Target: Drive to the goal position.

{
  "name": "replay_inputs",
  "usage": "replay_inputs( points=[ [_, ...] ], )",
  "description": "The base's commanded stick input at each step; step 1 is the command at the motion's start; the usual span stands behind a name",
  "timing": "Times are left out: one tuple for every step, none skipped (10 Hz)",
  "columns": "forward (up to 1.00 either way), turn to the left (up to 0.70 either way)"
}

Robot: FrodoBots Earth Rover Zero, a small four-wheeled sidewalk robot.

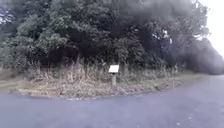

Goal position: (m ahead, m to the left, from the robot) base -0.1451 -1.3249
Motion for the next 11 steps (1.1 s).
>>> replay_inputs(
  points=[
    [0.70,0.00],
    [0.70,0.00],
    [0.70,0.00],
    [0.45,0.00],
    [0.45,0.00],
    [0.45,0.00],
    [0.45,0.00],
    [0.45,0.00],
    [0.45,-0.08],
    [0.45,-0.20],
    [0.45,-0.27]
  ],
)
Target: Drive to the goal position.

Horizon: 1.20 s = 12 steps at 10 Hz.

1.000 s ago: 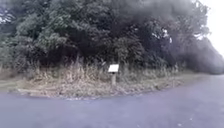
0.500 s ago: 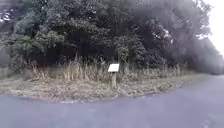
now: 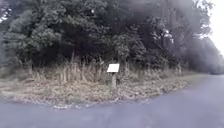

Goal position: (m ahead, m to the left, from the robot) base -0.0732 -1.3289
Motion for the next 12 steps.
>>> replay_inputs(
  points=[
    [0.45,-0.27],
    [0.00,-0.45],
    [0.00,-0.45],
    [0.00,-0.45],
    [0.00,-0.45],
    [0.00,-0.45],
    [0.00,-0.45],
    [0.00,-0.45],
    [0.00,-0.45],
    [0.00,-0.45],
    [0.00,-0.45],
    [0.00,-0.45]
  ],
)
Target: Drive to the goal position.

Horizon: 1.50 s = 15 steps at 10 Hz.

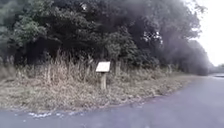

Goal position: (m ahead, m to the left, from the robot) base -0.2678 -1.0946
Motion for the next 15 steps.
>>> replay_inputs(
  points=[
    [0.02,-0.44],
    [0.21,-0.36],
    [0.41,-0.29],
    [0.45,-0.27],
    [0.45,-0.27],
    [0.45,-0.27],
    [0.45,-0.27],
    [0.45,-0.27],
    [0.45,-0.27],
    [0.45,-0.27],
    [0.45,-0.27],
    [0.45,-0.27],
    [0.45,-0.27],
    [0.45,-0.27],
    [0.45,-0.27]
  ],
)
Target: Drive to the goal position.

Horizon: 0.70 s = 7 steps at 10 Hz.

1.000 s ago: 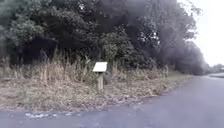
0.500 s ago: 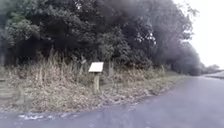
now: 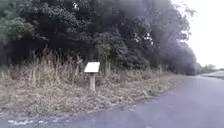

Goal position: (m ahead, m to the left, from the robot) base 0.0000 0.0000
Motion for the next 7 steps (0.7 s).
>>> replay_inputs(
  points=[
    [0.45,-0.27],
    [0.45,-0.27],
    [0.45,-0.27],
    [0.45,-0.27],
    [0.00,-0.45],
    [0.00,-0.45],
    [0.00,-0.45]
  ],
)
